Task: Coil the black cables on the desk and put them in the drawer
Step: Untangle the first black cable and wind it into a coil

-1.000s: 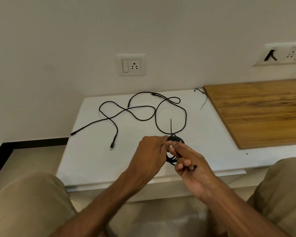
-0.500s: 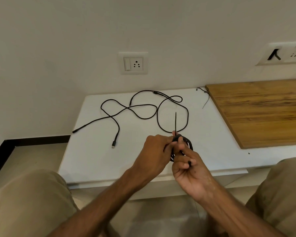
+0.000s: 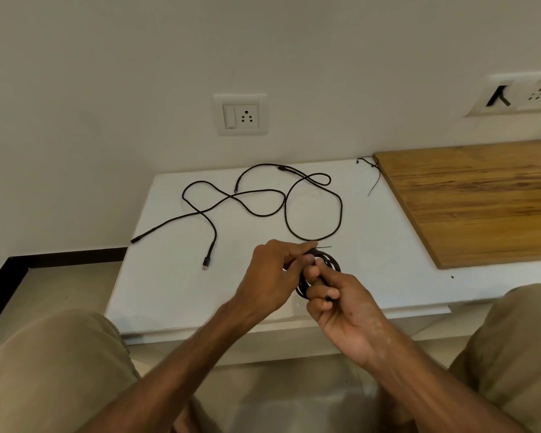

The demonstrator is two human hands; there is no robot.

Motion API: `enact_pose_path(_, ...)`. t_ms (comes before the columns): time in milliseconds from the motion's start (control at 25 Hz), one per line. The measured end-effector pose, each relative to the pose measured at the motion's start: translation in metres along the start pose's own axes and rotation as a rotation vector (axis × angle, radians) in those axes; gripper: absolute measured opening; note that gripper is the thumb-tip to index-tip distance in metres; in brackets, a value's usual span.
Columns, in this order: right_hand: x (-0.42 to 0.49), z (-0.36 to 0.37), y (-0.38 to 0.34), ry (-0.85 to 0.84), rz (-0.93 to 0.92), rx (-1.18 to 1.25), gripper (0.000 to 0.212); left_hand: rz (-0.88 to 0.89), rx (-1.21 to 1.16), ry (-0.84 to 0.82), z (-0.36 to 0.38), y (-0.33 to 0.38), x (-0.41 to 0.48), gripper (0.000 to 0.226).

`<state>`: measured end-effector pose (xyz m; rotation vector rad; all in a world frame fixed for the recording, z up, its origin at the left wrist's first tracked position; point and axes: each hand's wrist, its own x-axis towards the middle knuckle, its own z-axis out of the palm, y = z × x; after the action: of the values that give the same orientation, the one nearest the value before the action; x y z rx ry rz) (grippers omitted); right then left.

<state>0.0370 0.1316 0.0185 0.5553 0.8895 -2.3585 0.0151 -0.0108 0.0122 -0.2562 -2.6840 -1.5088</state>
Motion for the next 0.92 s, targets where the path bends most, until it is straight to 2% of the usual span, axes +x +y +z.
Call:
enact_pose_path(120, -0.004, 0.001, -0.007, 0.052, -0.03, -0.296, 0.02, -0.075, -0.002, 0.036, -0.004, -0.008, 0.005, 0.026)
enact_pose_path(200, -0.005, -0.001, -0.011, 0.09, -0.112, -0.47, 0.02, -0.114, 0.01, 0.054, -0.005, -0.012, 0.006, 0.025)
enact_pose_path(360, -0.007, -0.003, -0.019, 0.096, -0.221, -0.582, 0.022, -0.12, 0.064, 0.078, -0.007, -0.016, 0.011, 0.023)
enact_pose_path(520, -0.007, -0.004, -0.023, -0.006, -0.268, -0.747, 0.032, -0.128, 0.123, 0.053, -0.008, -0.019, 0.012, 0.023)
enact_pose_path(600, -0.006, -0.006, -0.023, -0.01, -0.324, -0.78, 0.024, -0.145, 0.132, 0.041, -0.007, -0.021, 0.012, 0.025)
enact_pose_path(680, -0.005, -0.005, -0.023, 0.023, -0.413, -0.816, 0.012, -0.159, 0.121, 0.036, -0.008, -0.021, 0.012, 0.026)
enact_pose_path(840, -0.002, -0.006, -0.023, 0.189, -0.729, -1.109, 0.011, -0.173, 0.079, -0.006, -0.008, -0.022, 0.012, 0.024)
enact_pose_path(920, -0.001, -0.01, -0.026, 0.235, -0.816, -1.127, 0.009, -0.18, 0.082, -0.02, -0.008, -0.021, 0.012, 0.025)
